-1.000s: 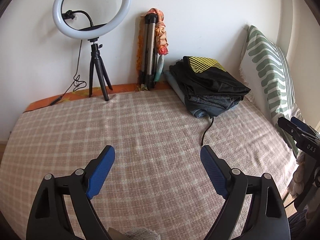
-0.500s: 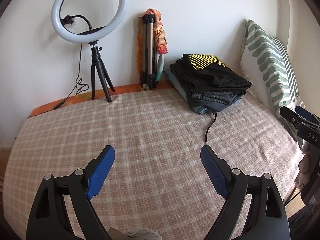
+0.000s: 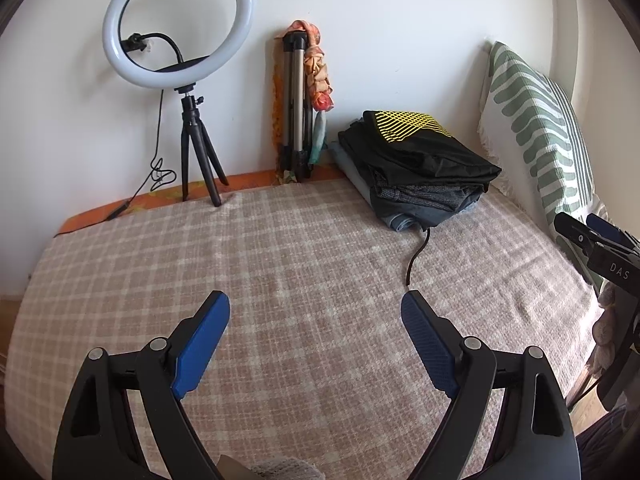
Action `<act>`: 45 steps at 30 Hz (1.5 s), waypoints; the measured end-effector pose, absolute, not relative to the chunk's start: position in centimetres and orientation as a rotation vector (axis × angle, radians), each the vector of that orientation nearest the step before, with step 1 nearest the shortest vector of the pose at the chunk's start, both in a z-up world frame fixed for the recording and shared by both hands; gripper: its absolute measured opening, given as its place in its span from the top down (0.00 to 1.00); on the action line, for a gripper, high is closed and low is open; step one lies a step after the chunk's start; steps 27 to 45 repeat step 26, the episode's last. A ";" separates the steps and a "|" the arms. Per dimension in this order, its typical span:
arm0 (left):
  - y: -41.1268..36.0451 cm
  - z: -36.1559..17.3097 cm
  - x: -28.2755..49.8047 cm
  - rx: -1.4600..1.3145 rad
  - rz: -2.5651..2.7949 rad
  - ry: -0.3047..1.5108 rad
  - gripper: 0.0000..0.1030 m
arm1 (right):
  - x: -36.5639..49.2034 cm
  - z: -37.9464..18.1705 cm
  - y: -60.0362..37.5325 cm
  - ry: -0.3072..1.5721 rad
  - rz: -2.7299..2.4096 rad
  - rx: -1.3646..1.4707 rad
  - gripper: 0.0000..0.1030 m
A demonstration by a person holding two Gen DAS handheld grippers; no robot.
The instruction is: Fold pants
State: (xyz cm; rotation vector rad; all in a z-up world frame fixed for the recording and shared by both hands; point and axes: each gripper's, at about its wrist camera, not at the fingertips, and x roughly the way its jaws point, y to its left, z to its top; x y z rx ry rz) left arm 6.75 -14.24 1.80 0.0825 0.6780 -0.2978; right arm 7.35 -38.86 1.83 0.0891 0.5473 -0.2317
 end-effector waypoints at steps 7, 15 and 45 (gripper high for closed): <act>-14.2 1.9 6.6 0.082 -0.293 0.674 0.15 | 7.4 1.8 -38.9 0.550 -0.232 0.100 0.00; -13.9 2.1 6.3 0.072 -0.285 0.670 0.15 | 7.5 1.7 -38.6 0.554 -0.228 0.090 0.00; -13.3 2.0 6.1 0.066 -0.282 0.664 0.15 | 7.7 1.5 -38.3 0.559 -0.224 0.085 0.00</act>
